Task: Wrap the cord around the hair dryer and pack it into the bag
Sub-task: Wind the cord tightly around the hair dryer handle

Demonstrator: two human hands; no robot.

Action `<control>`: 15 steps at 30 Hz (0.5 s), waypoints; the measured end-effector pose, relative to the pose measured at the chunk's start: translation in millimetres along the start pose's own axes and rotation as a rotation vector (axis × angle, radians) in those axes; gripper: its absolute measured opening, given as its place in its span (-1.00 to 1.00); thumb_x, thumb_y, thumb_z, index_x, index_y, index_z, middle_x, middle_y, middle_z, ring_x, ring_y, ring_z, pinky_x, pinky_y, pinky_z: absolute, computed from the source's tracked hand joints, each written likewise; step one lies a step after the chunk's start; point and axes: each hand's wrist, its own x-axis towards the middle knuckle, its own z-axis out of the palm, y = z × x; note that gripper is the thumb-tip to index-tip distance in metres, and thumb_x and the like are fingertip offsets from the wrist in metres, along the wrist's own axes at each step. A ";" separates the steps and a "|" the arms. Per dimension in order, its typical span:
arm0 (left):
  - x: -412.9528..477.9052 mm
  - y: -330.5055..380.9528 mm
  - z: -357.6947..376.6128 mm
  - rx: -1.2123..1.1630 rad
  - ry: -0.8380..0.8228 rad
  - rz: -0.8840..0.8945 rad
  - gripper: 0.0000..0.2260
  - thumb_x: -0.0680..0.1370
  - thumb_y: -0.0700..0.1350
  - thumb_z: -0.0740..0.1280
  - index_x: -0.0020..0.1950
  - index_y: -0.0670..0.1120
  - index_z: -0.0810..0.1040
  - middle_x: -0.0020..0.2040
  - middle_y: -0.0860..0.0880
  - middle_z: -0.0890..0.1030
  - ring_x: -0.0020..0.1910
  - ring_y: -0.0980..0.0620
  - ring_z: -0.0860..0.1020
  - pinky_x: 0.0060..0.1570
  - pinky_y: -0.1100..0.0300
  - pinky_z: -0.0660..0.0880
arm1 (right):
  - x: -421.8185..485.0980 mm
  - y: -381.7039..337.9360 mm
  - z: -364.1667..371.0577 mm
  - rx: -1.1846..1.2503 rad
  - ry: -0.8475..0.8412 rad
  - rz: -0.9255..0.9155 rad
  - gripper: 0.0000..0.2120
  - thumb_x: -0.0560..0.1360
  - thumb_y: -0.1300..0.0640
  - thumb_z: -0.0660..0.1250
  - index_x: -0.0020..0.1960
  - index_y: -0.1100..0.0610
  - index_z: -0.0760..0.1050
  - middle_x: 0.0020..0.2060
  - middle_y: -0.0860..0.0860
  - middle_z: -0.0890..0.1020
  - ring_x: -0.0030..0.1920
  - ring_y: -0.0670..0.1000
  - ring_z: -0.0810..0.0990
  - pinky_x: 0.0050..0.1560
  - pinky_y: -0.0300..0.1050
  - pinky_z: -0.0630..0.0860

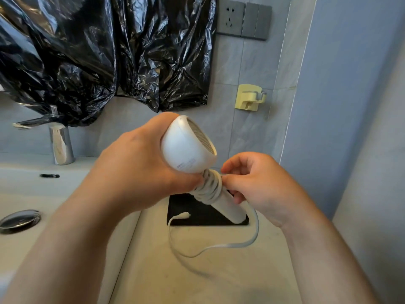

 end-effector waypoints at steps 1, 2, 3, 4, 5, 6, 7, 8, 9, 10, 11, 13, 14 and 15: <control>0.0 1.7 3.4 0.007 0.052 0.013 -0.32 0.03 0.33 0.40 0.13 0.32 0.39 -0.08 0.20 0.60 -0.03 0.00 0.60 -0.03 -0.09 0.57 | 0.3 -0.8 0.5 0.027 0.054 0.002 -0.91 0.43 0.27 0.39 -0.13 0.10 0.57 -0.40 0.03 0.62 -0.49 -0.08 0.54 -0.32 -0.11 0.55; 0.2 2.8 6.1 0.003 0.106 0.027 -0.32 0.05 0.33 0.41 0.15 0.32 0.38 -0.06 0.21 0.59 -0.01 -0.02 0.59 -0.02 -0.10 0.56 | 0.5 -2.1 0.4 0.081 0.103 0.014 -0.92 0.44 0.26 0.38 -0.11 0.09 0.57 -0.40 0.05 0.63 -0.49 -0.08 0.57 -0.30 -0.11 0.56; 0.5 3.1 8.7 -0.012 0.160 0.040 -0.33 0.08 0.32 0.42 0.17 0.31 0.37 -0.05 0.24 0.59 0.00 -0.02 0.58 -0.01 -0.10 0.56 | 1.0 -3.0 0.2 0.157 0.146 0.027 -0.93 0.46 0.25 0.38 -0.11 0.10 0.58 -0.40 0.06 0.63 -0.49 -0.08 0.58 -0.32 -0.13 0.56; 1.0 3.0 10.8 -0.038 0.208 0.048 -0.33 0.10 0.31 0.44 0.18 0.31 0.37 -0.03 0.26 0.58 0.00 0.00 0.58 -0.01 -0.09 0.56 | 1.2 -4.6 0.1 0.236 0.183 0.036 -0.94 0.47 0.25 0.38 -0.12 0.12 0.59 -0.41 0.06 0.62 -0.50 -0.09 0.59 -0.35 -0.17 0.56; 1.5 2.5 12.6 -0.068 0.246 0.053 -0.33 0.10 0.30 0.45 0.19 0.30 0.38 -0.02 0.28 0.58 0.00 0.04 0.57 -0.02 -0.07 0.56 | 1.4 -5.9 -0.3 0.303 0.215 0.035 -0.94 0.48 0.26 0.37 -0.13 0.13 0.60 -0.42 0.05 0.61 -0.50 -0.09 0.58 -0.38 -0.20 0.55; 1.8 2.5 14.1 -0.100 0.273 0.057 -0.33 0.10 0.29 0.45 0.19 0.30 0.39 0.00 0.30 0.56 0.00 0.09 0.57 -0.03 -0.04 0.57 | 1.0 -7.3 -1.1 0.353 0.239 0.027 -0.93 0.48 0.26 0.37 -0.13 0.14 0.61 -0.43 0.05 0.60 -0.50 -0.10 0.57 -0.40 -0.21 0.55; 2.3 2.2 15.7 -0.131 0.292 0.061 -0.34 0.10 0.28 0.45 0.18 0.30 0.40 0.02 0.32 0.55 -0.01 0.15 0.56 -0.03 -0.01 0.57 | 0.6 -8.1 -2.1 0.395 0.253 0.014 -0.93 0.49 0.27 0.37 -0.14 0.15 0.61 -0.42 0.06 0.60 -0.49 -0.11 0.55 -0.41 -0.21 0.55; 2.7 2.2 17.0 -0.158 0.308 0.062 -0.35 0.10 0.28 0.45 0.18 0.30 0.41 0.02 0.33 0.55 -0.01 0.18 0.56 -0.04 0.02 0.57 | -0.5 -9.2 -3.9 0.430 0.258 0.004 -0.92 0.49 0.27 0.36 -0.13 0.16 0.61 -0.41 0.06 0.60 -0.48 -0.11 0.53 -0.41 -0.19 0.55; 3.0 2.4 18.4 -0.179 0.321 0.059 -0.35 0.10 0.28 0.45 0.17 0.30 0.42 0.01 0.33 0.56 -0.01 0.20 0.56 -0.04 0.04 0.57 | -1.9 -10.7 -5.8 0.456 0.257 -0.003 -0.91 0.50 0.28 0.35 -0.12 0.17 0.62 -0.40 0.07 0.61 -0.46 -0.10 0.52 -0.40 -0.18 0.55; 3.3 2.5 19.7 -0.198 0.333 0.054 -0.36 0.10 0.28 0.45 0.16 0.30 0.43 0.00 0.33 0.57 -0.01 0.22 0.56 -0.04 0.06 0.56 | -3.8 -12.7 -7.8 0.470 0.249 -0.008 -0.90 0.50 0.28 0.34 -0.11 0.16 0.63 -0.40 0.07 0.60 -0.45 -0.08 0.52 -0.39 -0.15 0.56; 3.5 2.5 21.2 -0.218 0.345 0.053 -0.37 0.10 0.27 0.46 0.15 0.29 0.43 0.00 0.33 0.57 -0.01 0.23 0.56 -0.05 0.09 0.56 | -5.7 -14.7 -9.5 0.471 0.236 -0.017 -0.88 0.50 0.28 0.33 -0.10 0.14 0.63 -0.41 0.07 0.60 -0.45 -0.06 0.52 -0.36 -0.12 0.58; 3.7 3.3 24.1 -0.270 0.374 0.062 -0.40 0.13 0.24 0.48 0.14 0.27 0.45 0.00 0.33 0.58 -0.01 0.26 0.56 -0.09 0.21 0.53 | -9.6 -18.1 -11.8 0.442 0.217 -0.045 -0.84 0.51 0.28 0.32 -0.05 0.09 0.64 -0.43 0.02 0.60 -0.46 -0.05 0.52 -0.30 -0.06 0.60; 4.2 3.3 25.5 -0.299 0.390 0.067 -0.42 0.15 0.20 0.51 0.14 0.26 0.46 -0.01 0.32 0.58 -0.01 0.27 0.56 -0.11 0.29 0.51 | -11.2 -19.5 -12.2 0.431 0.212 -0.064 -0.82 0.52 0.28 0.31 -0.02 0.07 0.64 -0.44 0.00 0.59 -0.47 -0.05 0.51 -0.30 -0.06 0.59; 4.6 3.0 26.7 -0.326 0.409 0.069 -0.43 0.16 0.15 0.53 0.13 0.25 0.47 -0.02 0.29 0.60 -0.02 0.27 0.57 -0.13 0.35 0.50 | -12.6 -21.0 -11.5 0.437 0.200 -0.084 -0.81 0.52 0.28 0.30 0.01 0.06 0.64 -0.45 -0.02 0.58 -0.49 -0.05 0.49 -0.33 -0.08 0.57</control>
